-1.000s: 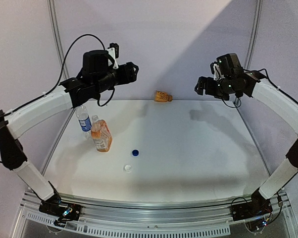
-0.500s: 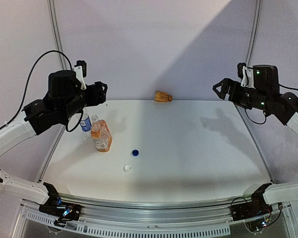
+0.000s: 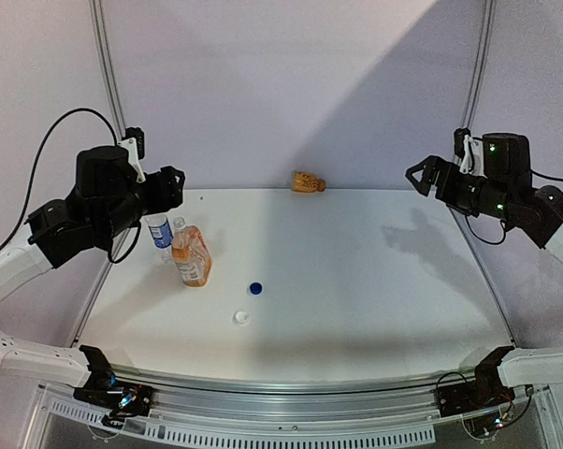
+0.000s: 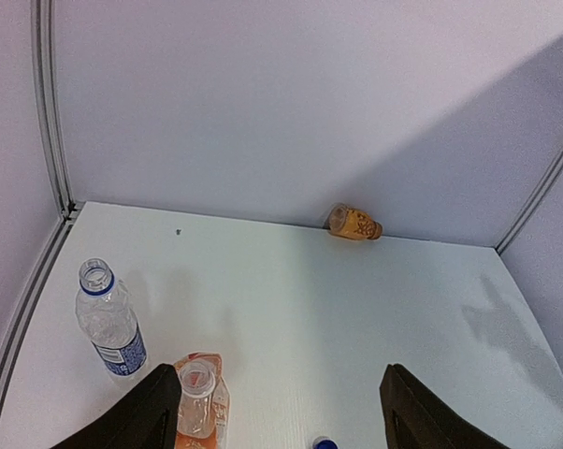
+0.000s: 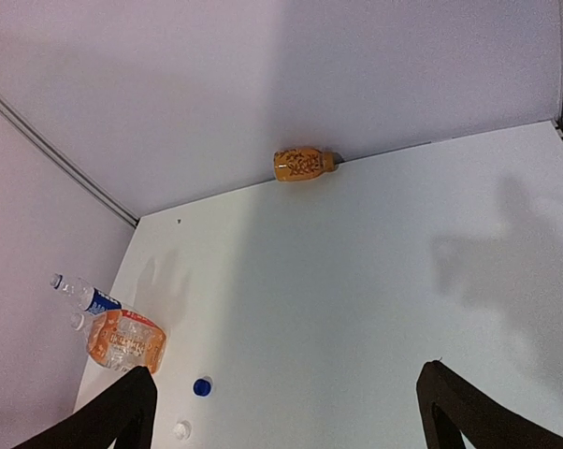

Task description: Unscrew the bottle caps

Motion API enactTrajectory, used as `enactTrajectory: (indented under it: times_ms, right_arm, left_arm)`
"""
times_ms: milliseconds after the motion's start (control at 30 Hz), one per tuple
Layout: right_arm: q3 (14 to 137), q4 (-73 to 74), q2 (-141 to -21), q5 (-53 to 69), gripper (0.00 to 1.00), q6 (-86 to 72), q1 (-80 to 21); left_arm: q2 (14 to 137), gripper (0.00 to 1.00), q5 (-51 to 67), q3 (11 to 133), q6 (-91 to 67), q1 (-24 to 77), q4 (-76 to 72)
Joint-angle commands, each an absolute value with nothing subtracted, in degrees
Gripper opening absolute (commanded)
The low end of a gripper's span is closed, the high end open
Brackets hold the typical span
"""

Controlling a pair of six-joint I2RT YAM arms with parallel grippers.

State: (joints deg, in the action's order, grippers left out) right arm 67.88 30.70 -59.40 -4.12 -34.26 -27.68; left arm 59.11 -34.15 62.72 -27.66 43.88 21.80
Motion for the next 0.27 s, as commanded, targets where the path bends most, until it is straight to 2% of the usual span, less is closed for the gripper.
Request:
enactTrajectory:
  times_ms: [0, 233]
  right_arm:
    - [66.1, 29.4, -58.2, -3.8, 0.99, -35.9, -27.6]
    - [66.7, 30.2, -58.1, -6.9, 0.99, -35.9, -27.6]
  left_arm:
    - [59.0, 0.76, -35.2, 61.8, -27.7, 44.7, 23.2]
    - [60.3, 0.76, -35.1, 62.8, -25.2, 44.7, 22.7]
